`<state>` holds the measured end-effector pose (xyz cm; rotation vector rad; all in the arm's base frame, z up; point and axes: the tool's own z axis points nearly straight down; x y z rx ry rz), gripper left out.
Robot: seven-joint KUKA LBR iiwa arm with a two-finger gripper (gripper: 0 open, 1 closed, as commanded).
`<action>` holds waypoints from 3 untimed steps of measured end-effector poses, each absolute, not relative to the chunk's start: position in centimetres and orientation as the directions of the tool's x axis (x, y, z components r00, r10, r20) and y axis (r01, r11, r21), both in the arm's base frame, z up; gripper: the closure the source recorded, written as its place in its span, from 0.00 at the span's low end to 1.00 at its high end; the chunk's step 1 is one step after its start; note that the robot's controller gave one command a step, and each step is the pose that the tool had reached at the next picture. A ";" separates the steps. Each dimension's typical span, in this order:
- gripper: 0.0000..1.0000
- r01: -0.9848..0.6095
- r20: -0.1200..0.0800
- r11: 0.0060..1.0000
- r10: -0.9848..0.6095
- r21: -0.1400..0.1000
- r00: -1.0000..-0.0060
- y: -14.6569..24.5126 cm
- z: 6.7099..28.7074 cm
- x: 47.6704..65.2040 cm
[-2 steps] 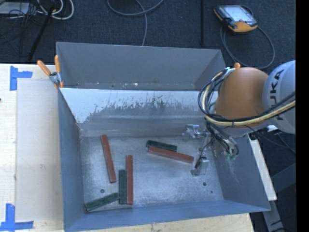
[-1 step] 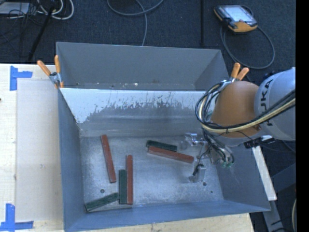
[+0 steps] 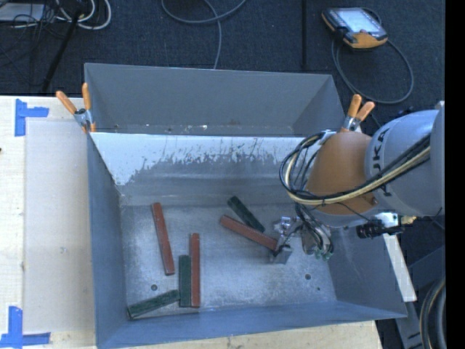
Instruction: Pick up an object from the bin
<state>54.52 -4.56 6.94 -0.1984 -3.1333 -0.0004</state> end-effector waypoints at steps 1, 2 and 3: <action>1.00 0.126 0.002 0.992 0.126 0.000 -0.992 -4.6 6.9 54.5; 1.00 0.082 0.003 0.997 0.082 -0.002 -0.997 -3.1 7.7 53.7; 1.00 0.037 0.006 0.999 0.037 0.001 -0.999 -1.7 13.6 53.7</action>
Offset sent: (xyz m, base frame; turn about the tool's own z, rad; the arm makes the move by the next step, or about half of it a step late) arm -0.0219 0.0551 0.0268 -0.1589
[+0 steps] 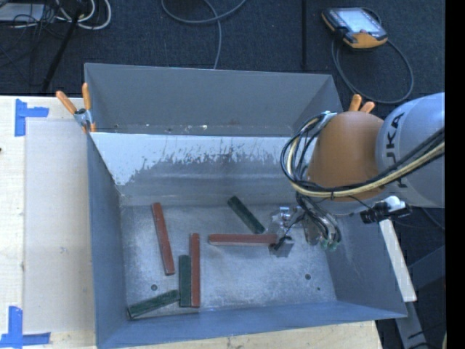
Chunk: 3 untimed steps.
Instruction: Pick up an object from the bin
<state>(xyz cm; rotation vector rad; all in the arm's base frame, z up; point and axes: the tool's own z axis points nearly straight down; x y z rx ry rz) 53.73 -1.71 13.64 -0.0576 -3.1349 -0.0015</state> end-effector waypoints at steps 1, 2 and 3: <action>1.00 0.045 0.001 0.999 0.045 0.001 -0.999 -1.9 19.9 58.3; 1.00 0.024 0.004 1.000 0.024 0.000 -1.000 -1.6 25.5 57.9; 0.00 -0.162 0.009 0.987 -0.162 0.002 -0.987 3.1 15.1 53.9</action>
Offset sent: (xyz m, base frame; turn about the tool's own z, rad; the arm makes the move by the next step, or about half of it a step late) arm 0.0126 0.0056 0.1706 -0.0429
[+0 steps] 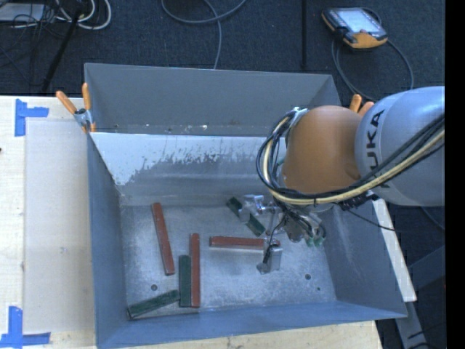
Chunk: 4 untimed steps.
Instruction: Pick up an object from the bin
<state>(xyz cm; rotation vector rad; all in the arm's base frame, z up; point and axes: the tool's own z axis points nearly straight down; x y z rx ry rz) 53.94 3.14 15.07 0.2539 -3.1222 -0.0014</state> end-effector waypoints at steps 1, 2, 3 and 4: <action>0.00 -0.160 0.001 0.987 -0.160 0.001 -0.987 3.1 15.5 54.1; 1.00 -0.172 0.003 0.985 -0.172 0.002 -0.985 3.5 7.1 54.3; 1.00 -0.172 0.003 0.985 -0.172 0.002 -0.985 3.5 7.1 54.3; 1.00 -0.174 -0.003 0.985 -0.174 0.000 -0.985 6.8 22.0 55.8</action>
Offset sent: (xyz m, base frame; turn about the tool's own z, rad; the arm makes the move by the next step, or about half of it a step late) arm 0.0038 0.0028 -0.0807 -0.0110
